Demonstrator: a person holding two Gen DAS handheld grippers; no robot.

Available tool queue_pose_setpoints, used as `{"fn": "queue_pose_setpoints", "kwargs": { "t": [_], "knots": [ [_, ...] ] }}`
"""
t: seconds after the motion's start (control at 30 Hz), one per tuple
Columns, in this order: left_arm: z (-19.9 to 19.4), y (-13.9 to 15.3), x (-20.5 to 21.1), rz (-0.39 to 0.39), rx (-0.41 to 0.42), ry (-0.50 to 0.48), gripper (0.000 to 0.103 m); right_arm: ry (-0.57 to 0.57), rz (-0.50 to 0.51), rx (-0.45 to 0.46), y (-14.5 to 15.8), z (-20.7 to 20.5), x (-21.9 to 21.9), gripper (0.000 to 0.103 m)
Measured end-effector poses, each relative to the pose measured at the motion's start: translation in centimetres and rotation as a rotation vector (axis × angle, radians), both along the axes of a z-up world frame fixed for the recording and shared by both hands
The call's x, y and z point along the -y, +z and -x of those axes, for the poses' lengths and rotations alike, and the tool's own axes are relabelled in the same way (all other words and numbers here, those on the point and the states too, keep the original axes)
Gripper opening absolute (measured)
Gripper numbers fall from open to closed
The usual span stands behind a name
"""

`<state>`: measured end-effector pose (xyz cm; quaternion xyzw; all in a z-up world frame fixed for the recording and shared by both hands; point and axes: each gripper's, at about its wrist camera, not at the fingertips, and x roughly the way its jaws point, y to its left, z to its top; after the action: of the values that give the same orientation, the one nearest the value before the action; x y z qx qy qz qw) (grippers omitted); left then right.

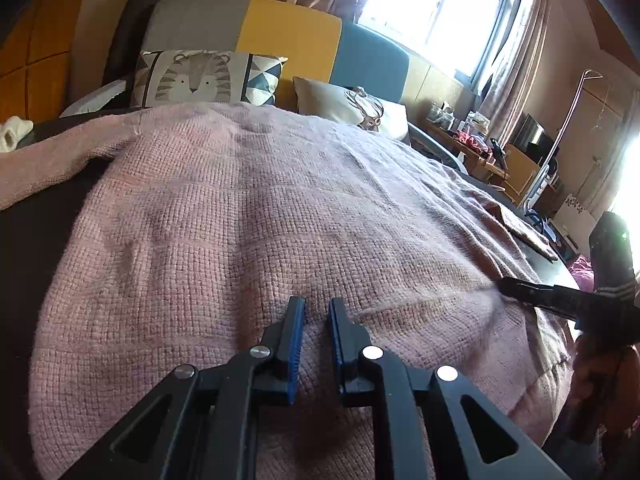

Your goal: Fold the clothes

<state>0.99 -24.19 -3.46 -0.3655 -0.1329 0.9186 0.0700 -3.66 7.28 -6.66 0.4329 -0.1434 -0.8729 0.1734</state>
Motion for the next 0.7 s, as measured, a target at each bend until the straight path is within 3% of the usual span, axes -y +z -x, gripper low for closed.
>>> {"fn": "queue_pose_setpoints", "kwargs": {
  "t": [0.03, 0.13, 0.27, 0.3, 0.37, 0.53, 0.7],
  "knots": [
    [-0.1, 0.1, 0.1, 0.0, 0.0, 0.0, 0.012, -0.005, 0.001, -0.007, 0.5, -0.1, 0.1, 0.012],
    [-0.3, 0.2, 0.2, 0.001, 0.011, 0.017, 0.012, 0.024, 0.007, -0.064, 2.4, -0.3, 0.8, 0.012],
    [-0.4, 0.2, 0.2, 0.03, 0.015, 0.007, 0.012, 0.047, -0.083, -0.022, 1.1, 0.6, 1.5, 0.012],
    [-0.4, 0.2, 0.4, 0.031, 0.018, 0.006, 0.012, 0.03, -0.093, -0.015, 0.7, 0.6, 0.8, 0.005],
    [-0.5, 0.1, 0.9, 0.028, 0.026, 0.013, 0.016, -0.014, -0.112, 0.0, 0.1, 0.5, -0.8, 0.004],
    [-1.1, -0.4, 2.6, -0.06, 0.026, 0.02, 0.015, -0.1, -0.125, -0.003, 0.2, -0.2, -3.7, 0.002],
    [-1.2, 0.0, 2.5, -0.06, 0.039, 0.024, 0.015, -0.04, -0.153, -0.015, 2.2, -0.5, -0.9, 0.007]
  ]
}}
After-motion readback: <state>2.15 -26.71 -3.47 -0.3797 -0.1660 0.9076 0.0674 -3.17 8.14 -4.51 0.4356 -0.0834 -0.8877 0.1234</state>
